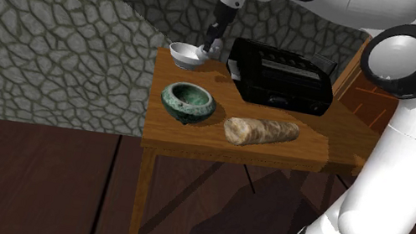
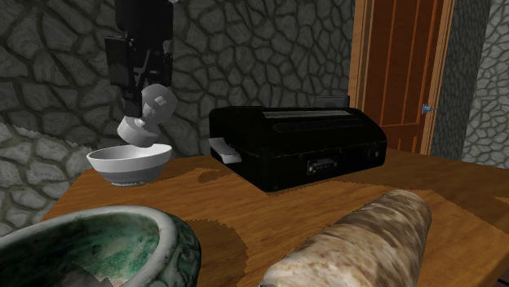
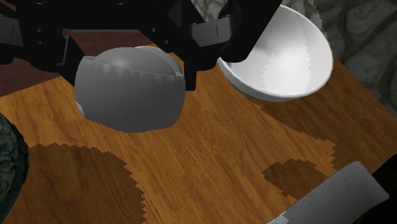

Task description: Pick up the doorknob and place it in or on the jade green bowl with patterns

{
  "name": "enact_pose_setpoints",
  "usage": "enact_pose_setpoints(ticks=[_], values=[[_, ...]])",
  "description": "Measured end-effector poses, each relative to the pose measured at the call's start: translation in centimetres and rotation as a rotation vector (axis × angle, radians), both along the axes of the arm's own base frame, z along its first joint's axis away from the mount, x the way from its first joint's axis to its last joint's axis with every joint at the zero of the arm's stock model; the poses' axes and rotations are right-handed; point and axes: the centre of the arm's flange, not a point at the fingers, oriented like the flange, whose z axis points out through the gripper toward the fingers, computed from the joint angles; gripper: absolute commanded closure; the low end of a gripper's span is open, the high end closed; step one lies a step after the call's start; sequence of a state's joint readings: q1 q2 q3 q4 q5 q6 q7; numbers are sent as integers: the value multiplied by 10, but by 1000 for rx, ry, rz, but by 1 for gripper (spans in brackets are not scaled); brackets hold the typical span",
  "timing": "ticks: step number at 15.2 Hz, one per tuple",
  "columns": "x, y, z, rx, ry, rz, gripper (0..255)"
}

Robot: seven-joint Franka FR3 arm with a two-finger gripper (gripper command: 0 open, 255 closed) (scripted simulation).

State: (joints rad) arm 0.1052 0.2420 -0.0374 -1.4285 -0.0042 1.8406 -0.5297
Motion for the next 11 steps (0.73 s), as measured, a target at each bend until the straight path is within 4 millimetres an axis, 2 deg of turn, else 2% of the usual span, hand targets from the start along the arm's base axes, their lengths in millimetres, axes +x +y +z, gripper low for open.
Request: enact_pose_setpoints(ticks=[4,11], values=[[-30,30,5,0,0,1,255],[-104,92,5,0,0,1,255]])
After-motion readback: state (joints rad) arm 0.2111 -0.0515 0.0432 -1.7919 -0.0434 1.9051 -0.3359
